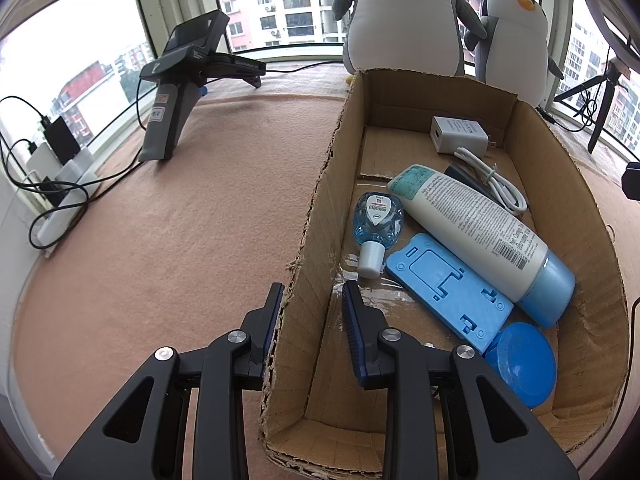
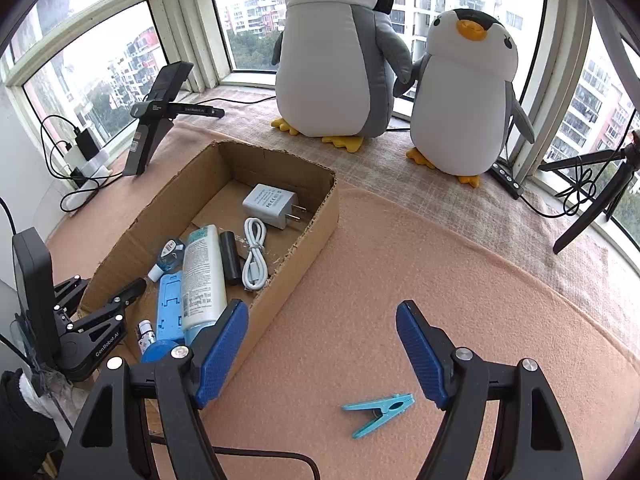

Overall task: Organize rigid objects
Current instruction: 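Move the right tool back to the key on the ring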

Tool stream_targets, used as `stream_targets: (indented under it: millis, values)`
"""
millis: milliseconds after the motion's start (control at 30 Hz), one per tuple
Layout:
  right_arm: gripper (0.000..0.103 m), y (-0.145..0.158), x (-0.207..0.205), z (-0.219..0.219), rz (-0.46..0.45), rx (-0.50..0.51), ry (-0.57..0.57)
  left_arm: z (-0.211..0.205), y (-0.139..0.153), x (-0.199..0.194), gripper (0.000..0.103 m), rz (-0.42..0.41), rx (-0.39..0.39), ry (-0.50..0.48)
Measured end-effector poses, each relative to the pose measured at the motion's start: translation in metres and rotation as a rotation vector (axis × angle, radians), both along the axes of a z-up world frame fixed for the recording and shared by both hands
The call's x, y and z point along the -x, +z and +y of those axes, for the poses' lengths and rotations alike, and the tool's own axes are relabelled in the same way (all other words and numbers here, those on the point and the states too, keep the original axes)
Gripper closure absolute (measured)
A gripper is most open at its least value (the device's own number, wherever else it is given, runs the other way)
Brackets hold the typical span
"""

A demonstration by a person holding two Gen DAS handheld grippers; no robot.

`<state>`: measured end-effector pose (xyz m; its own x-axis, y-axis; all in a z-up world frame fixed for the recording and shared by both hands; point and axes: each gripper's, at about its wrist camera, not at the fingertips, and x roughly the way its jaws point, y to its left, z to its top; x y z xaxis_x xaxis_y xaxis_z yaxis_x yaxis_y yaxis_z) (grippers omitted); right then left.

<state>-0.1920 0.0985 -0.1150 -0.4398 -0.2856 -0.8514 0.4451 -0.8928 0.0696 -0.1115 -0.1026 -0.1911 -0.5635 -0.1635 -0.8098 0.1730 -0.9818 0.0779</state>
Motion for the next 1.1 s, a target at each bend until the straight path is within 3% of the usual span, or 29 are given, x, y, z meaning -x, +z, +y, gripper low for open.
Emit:
stream_targets:
  millis: [200, 467, 667, 867, 1100]
  values:
    - [0.03, -0.009, -0.002, 0.034, -0.03, 0.019, -0.021, 0.0, 0.0, 0.0, 0.076, -0.002, 0.006, -0.001]
    - [0.03, -0.018, -0.004, 0.068, -0.025, -0.066, -0.076, 0.001, 0.0, 0.0, 0.076, -0.002, 0.011, -0.002]
    - [0.03, -0.035, -0.005, 0.085, -0.077, -0.099, -0.1, 0.001, 0.0, 0.0, 0.076, -0.001, 0.014, -0.002]
    - [0.03, -0.046, 0.0, 0.091, -0.126, -0.047, -0.118, 0.002, 0.0, 0.0, 0.076, -0.001, 0.013, -0.002]
    - [0.044, -0.053, 0.019, 0.108, -0.201, 0.066, -0.174, 0.002, 0.0, 0.0, 0.076, -0.002, 0.014, -0.002]
